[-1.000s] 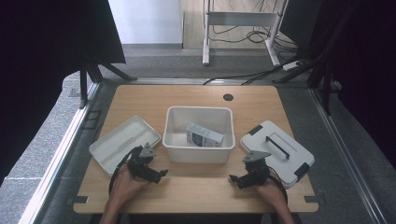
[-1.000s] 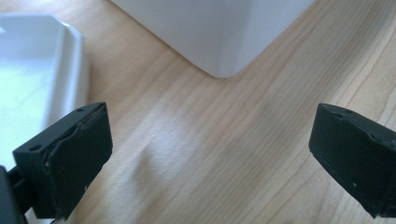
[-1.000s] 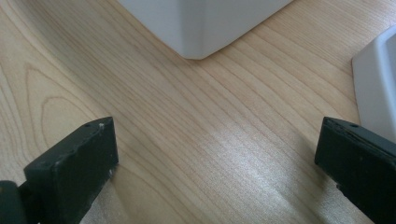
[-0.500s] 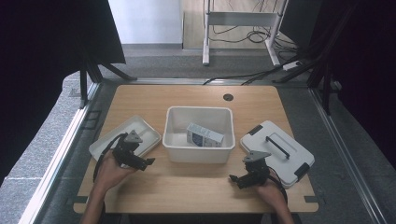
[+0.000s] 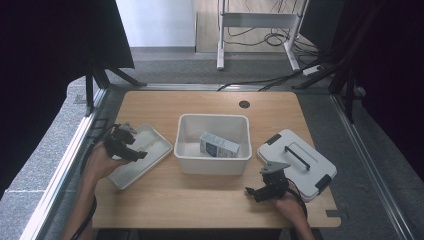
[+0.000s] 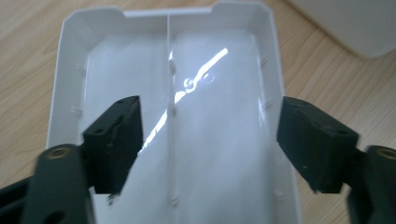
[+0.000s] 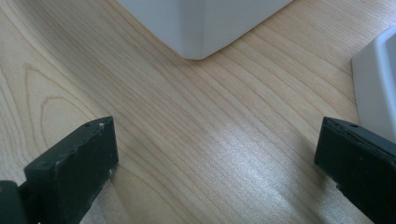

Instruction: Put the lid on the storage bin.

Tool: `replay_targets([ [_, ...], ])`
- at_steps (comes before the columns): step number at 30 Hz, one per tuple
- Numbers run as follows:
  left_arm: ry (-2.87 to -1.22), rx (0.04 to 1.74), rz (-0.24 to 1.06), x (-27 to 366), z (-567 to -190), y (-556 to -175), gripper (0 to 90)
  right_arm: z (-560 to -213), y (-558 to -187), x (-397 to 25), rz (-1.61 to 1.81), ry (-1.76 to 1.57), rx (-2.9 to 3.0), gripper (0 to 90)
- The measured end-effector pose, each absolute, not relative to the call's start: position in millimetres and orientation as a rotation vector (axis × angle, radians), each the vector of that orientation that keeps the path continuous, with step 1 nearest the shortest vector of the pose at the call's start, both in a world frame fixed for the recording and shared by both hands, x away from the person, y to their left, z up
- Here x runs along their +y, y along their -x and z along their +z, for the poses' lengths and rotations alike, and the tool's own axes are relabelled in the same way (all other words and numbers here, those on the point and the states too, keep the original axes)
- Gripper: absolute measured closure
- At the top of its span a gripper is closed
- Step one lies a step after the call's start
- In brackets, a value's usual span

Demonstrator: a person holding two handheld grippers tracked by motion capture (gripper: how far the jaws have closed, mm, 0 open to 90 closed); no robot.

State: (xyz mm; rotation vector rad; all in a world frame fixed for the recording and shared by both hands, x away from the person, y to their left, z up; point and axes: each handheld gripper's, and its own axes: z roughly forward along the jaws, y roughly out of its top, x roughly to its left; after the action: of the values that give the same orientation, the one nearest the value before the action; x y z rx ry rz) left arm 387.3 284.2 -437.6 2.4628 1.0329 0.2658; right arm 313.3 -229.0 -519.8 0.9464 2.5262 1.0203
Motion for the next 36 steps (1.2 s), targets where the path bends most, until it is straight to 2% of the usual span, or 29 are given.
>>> replay_targets([
  [8,-2.676,1.1,0.165,284.1,-451.1,-413.5,52.9,-519.7,-313.3,-229.0,1.018,-0.947,2.527,0.0],
  [17,-2.794,1.155,0.063,275.7,-470.7,-428.4,72.3,-519.7,-313.3,-229.1,1.018,-0.946,2.527,0.0],
  [22,-2.845,1.159,0.066,269.0,-476.1,-432.0,84.5,-519.6,-313.3,-229.1,1.018,-0.947,2.527,0.0],
  [28,-2.857,1.162,0.051,268.2,-476.3,-434.9,88.6,-519.6,-313.3,-229.1,1.018,-0.947,2.527,0.0],
  [36,-2.906,1.021,0.046,266.3,-462.0,-434.9,89.0,-519.6,-313.3,-229.1,1.018,-0.947,2.527,0.0],
])
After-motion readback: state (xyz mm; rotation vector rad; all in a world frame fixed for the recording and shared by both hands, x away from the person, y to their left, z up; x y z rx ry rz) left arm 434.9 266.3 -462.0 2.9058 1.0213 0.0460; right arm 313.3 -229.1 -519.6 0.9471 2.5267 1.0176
